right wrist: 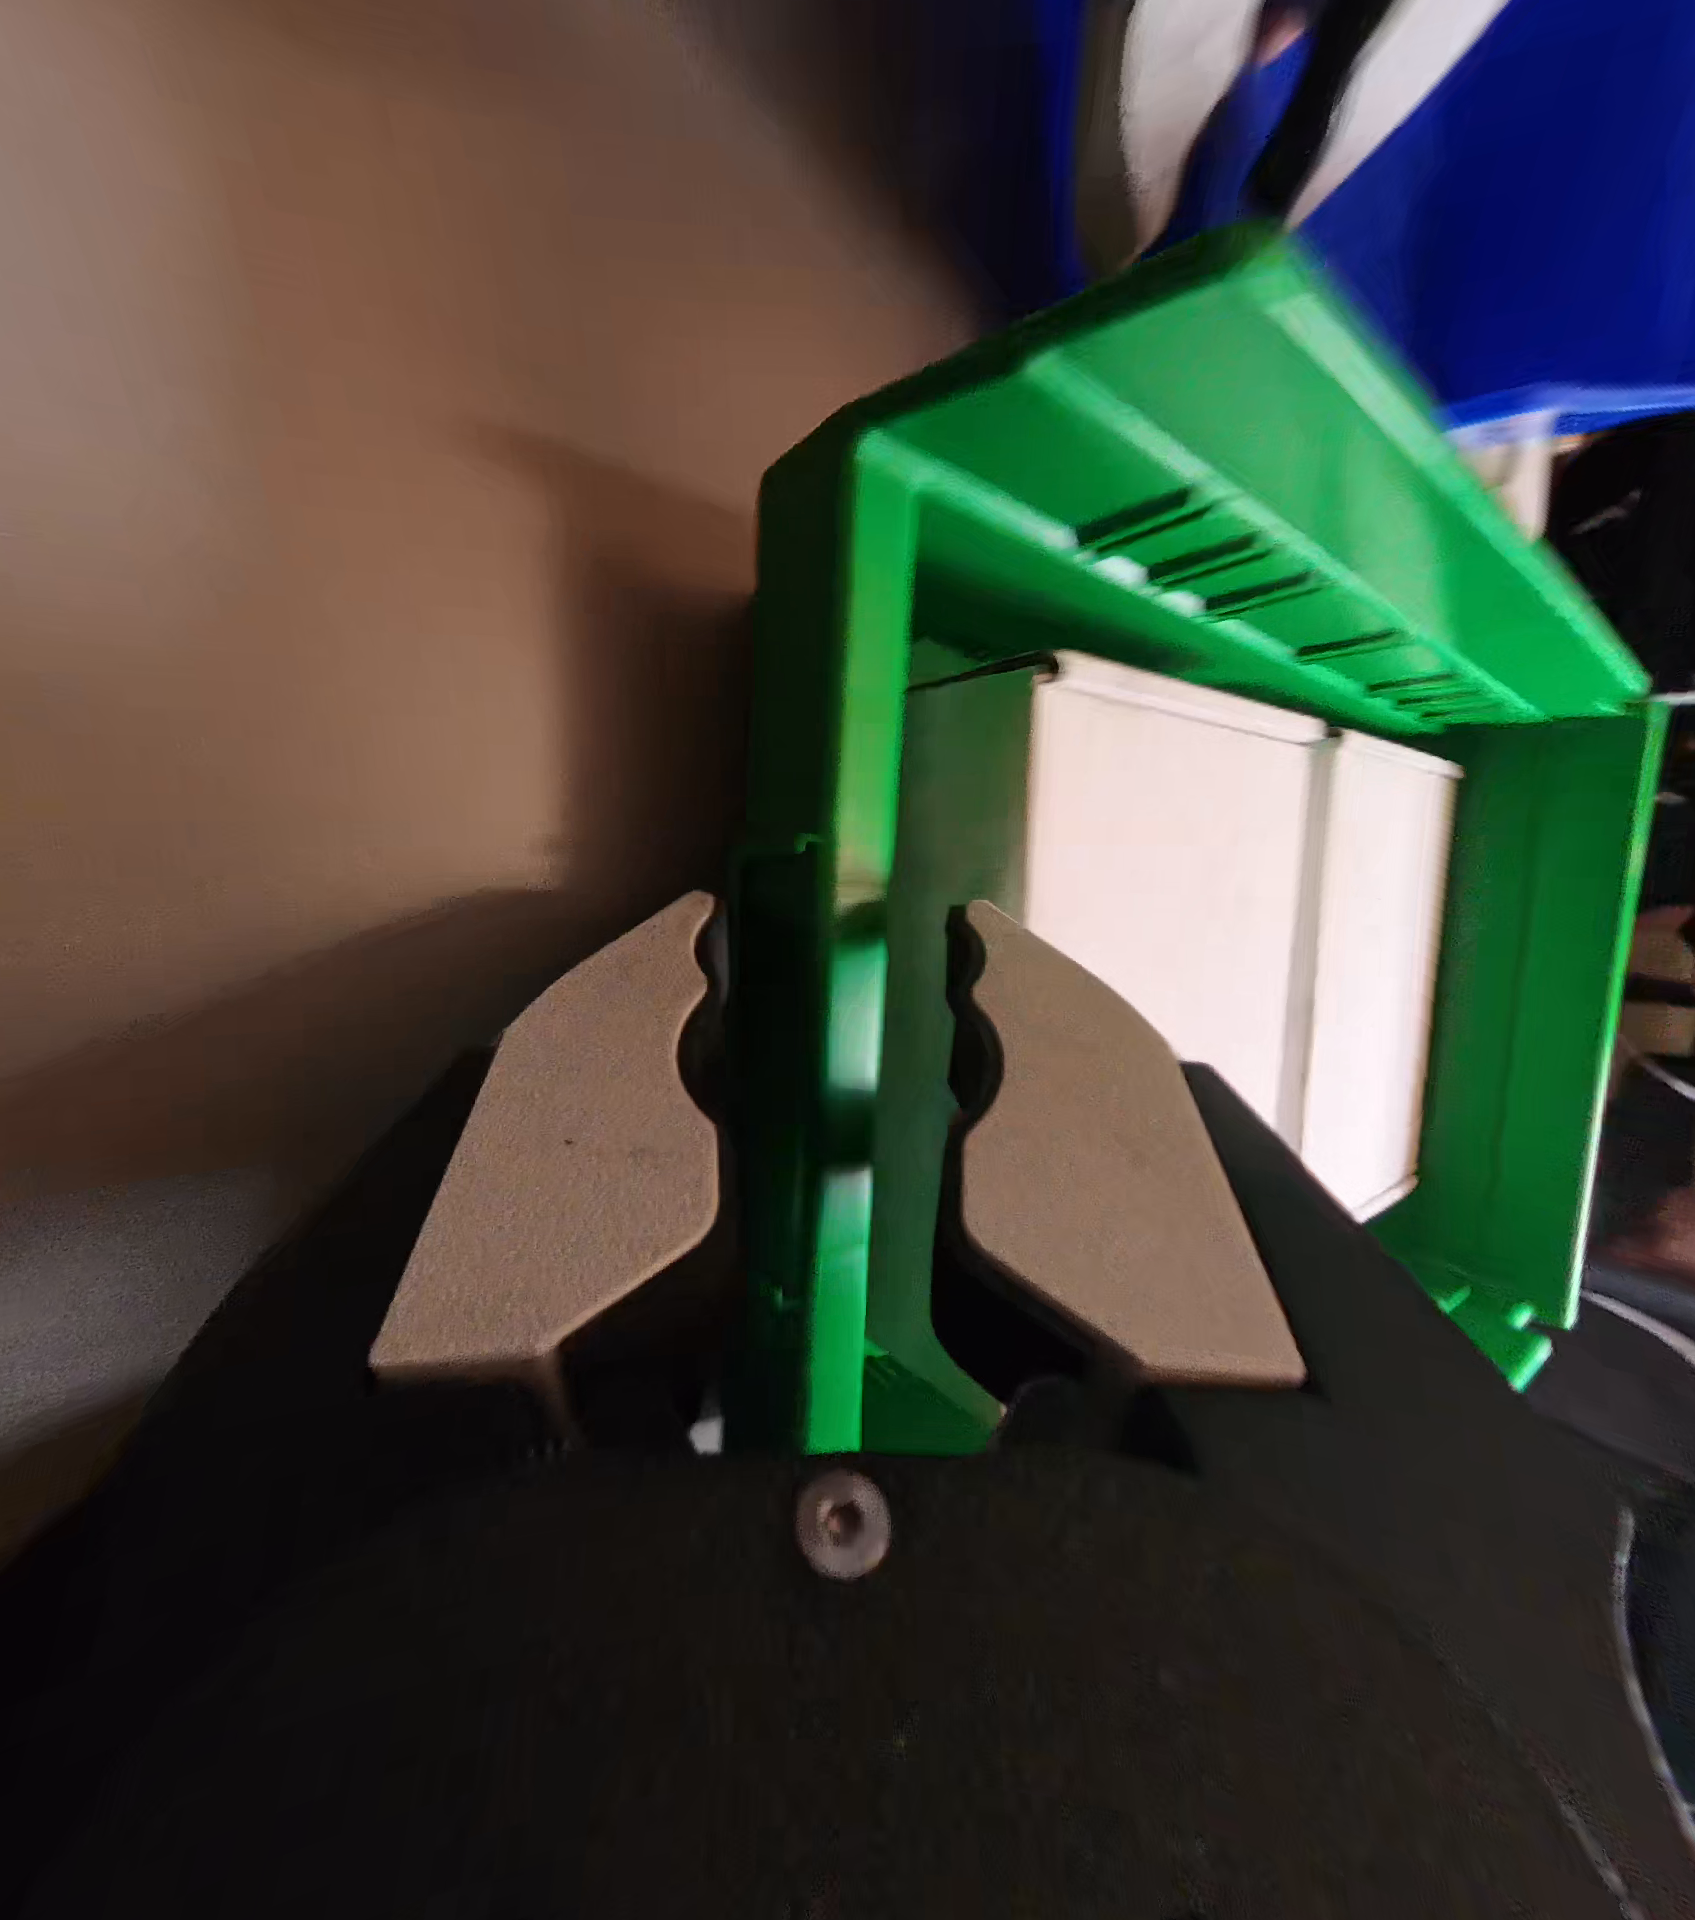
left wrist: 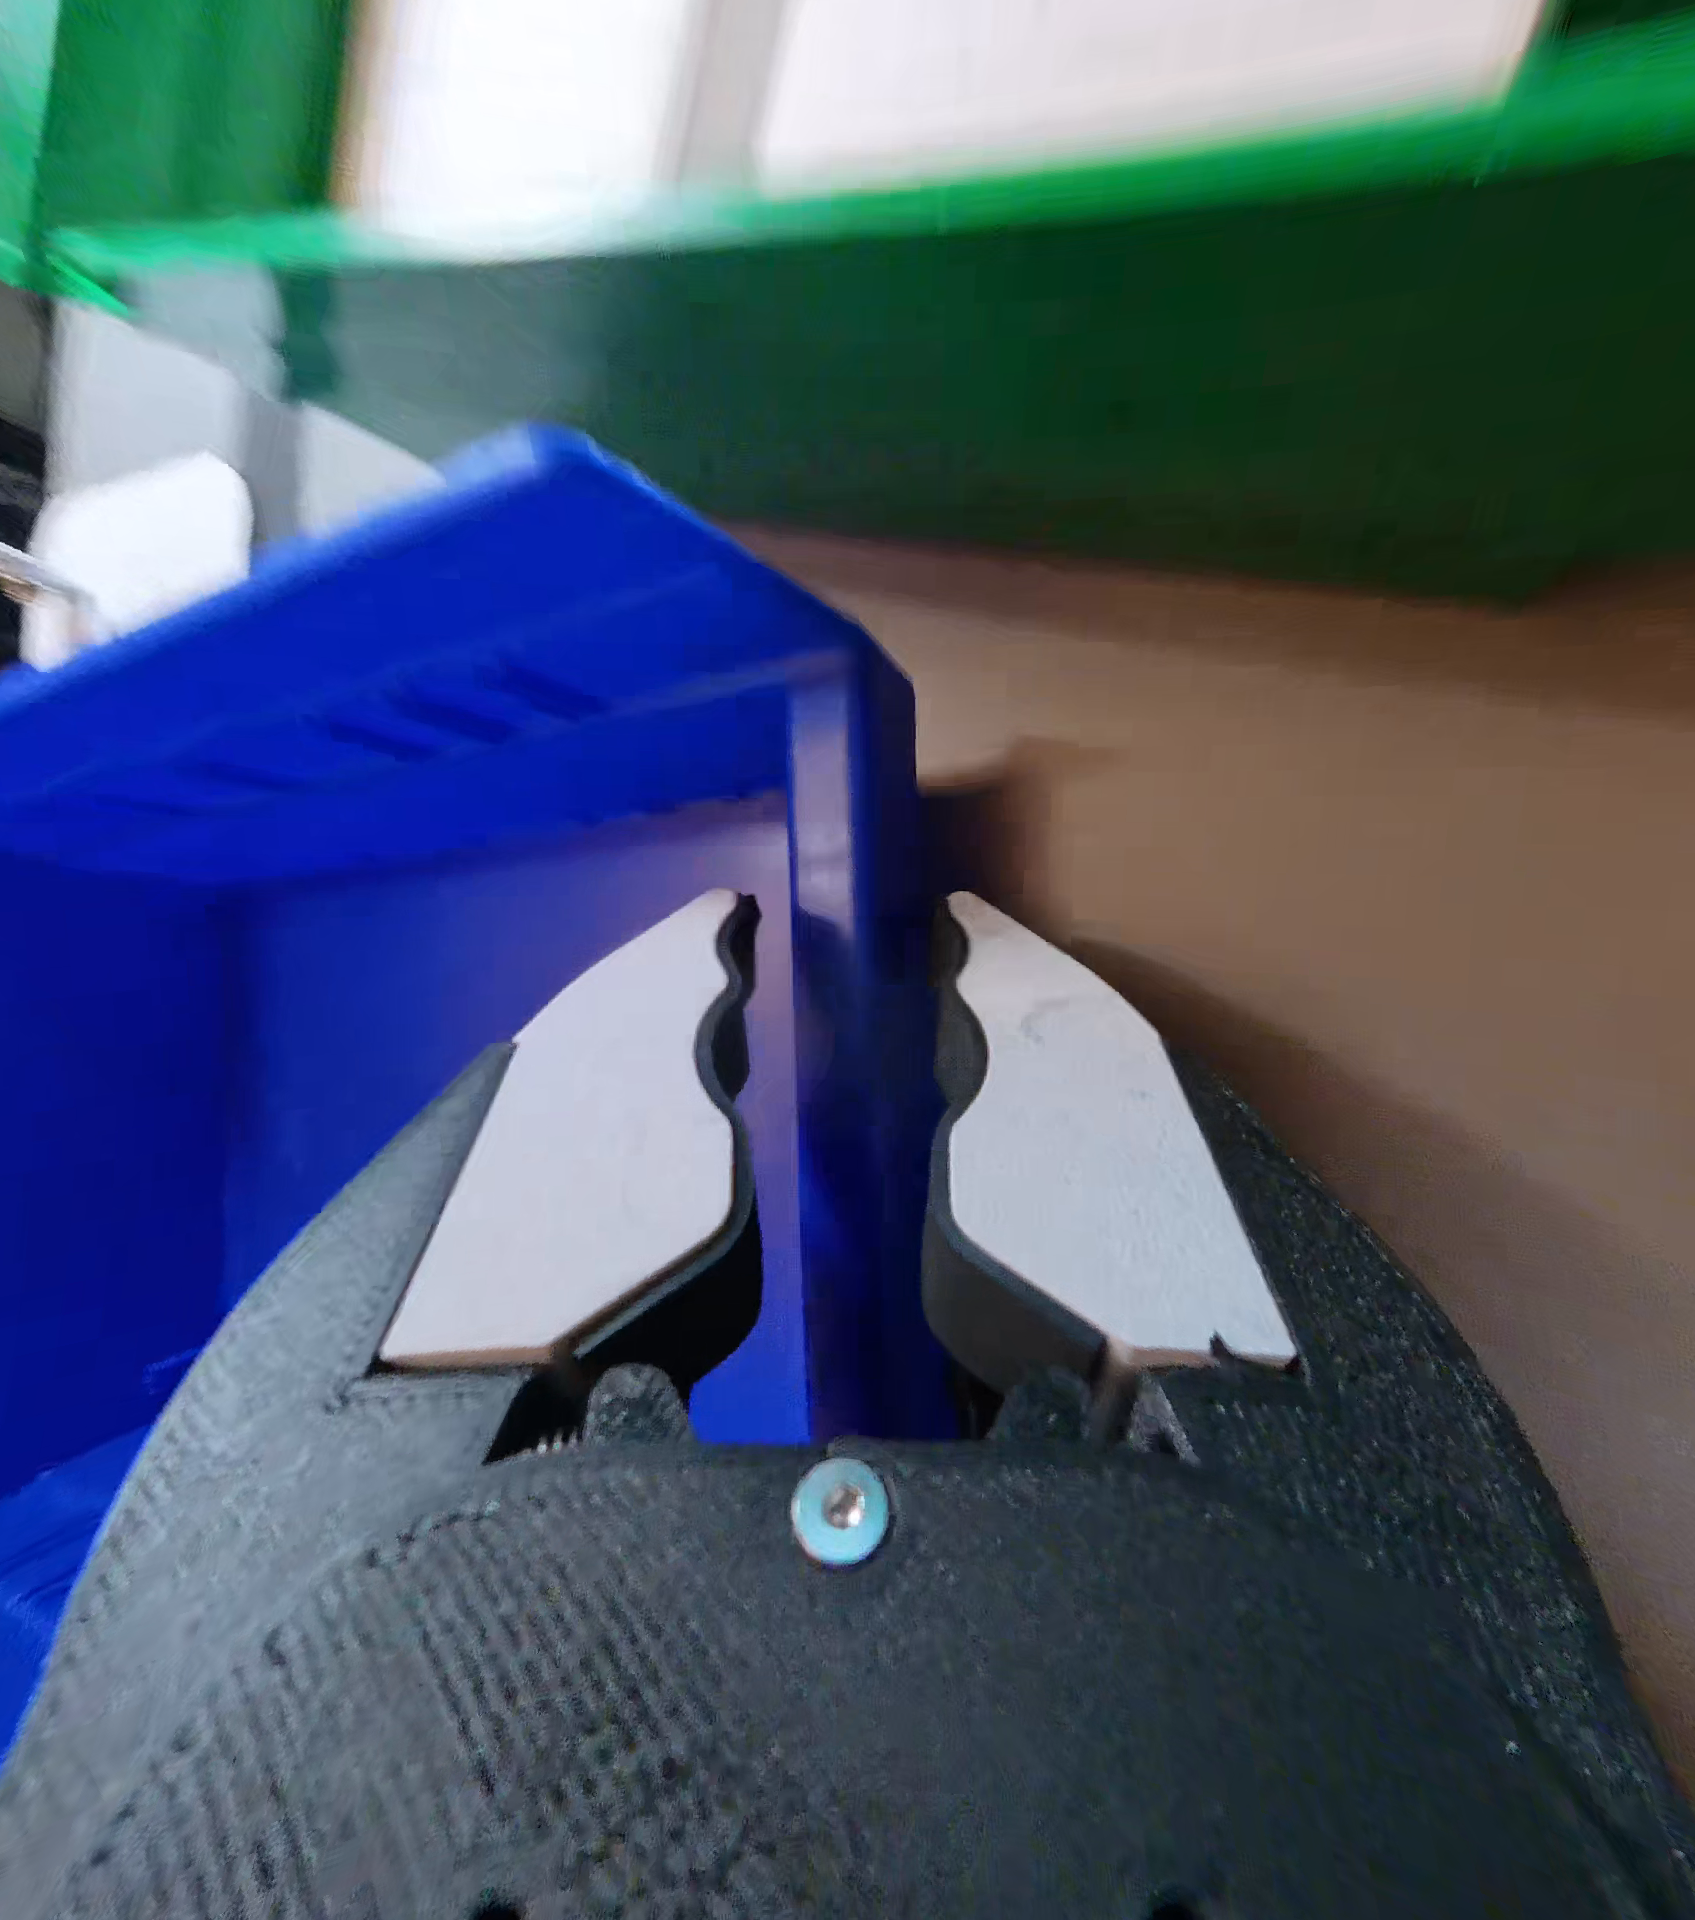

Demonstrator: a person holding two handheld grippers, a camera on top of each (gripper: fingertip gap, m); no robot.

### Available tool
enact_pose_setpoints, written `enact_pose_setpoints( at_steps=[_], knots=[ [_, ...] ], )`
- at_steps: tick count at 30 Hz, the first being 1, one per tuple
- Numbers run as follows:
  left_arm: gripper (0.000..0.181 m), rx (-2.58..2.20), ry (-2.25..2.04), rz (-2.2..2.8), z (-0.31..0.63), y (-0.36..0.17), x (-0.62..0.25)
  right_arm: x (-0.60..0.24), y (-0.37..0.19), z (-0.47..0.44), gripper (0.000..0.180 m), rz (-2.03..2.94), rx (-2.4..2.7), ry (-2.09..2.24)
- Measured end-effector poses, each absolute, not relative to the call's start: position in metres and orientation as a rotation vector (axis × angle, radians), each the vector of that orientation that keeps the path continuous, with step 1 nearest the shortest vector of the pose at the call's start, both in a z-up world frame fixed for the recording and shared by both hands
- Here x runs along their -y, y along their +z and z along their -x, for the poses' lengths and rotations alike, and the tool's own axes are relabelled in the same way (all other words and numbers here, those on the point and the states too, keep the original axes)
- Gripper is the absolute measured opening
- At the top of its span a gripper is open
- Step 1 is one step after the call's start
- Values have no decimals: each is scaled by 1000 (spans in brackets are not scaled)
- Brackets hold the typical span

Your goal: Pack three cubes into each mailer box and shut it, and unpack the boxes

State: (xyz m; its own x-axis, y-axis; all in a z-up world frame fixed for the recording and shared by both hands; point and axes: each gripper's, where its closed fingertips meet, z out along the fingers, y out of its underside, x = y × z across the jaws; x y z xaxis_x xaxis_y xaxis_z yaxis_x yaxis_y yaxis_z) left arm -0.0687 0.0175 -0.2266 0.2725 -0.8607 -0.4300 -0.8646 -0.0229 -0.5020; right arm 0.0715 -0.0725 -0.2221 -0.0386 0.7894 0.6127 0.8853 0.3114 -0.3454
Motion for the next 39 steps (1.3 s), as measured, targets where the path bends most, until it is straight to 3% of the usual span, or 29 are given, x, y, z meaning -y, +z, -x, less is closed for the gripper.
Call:
enact_pose_setpoints(
  at_steps=[6, 10, 14, 17, 18, 21, 25, 30, 39],
  knots=[
    [50, -1099, -466, 1742, 36, -155, 49, 84, -136, -130, 45, 1664, 1025, 308],
    [55, -745, -595, 1769, 13, -149, 66, 59, -152, -201, 66, 1804, 537, 307],
    [62, -559, -574, 1849, -15, -172, 50, 41, -183, -186, 65, 1934, 425, 388],
    [46, -447, -482, 1912, -23, -195, 32, 31, -203, -182, 51, 2031, 410, 333],
    [53, -434, -468, 1919, -27, -202, 30, 29, -201, -182, 41, 2021, 386, 331],
    [46, -386, -434, 1921, -33, -201, 27, 27, -201, -190, 30, 2007, 332, 286],
    [18, -392, -347, 1846, -31, -182, 28, 26, -185, -210, 9, 1925, 243, 170],
    [14, -404, -301, 1752, -25, -141, 35, 38, -153, -208, 8, 1818, 246, 137],
    [14, -319, -222, 1637, 44, -40, 67, 56, -46, -140, 13, 1636, 424, 213]
  ],
)
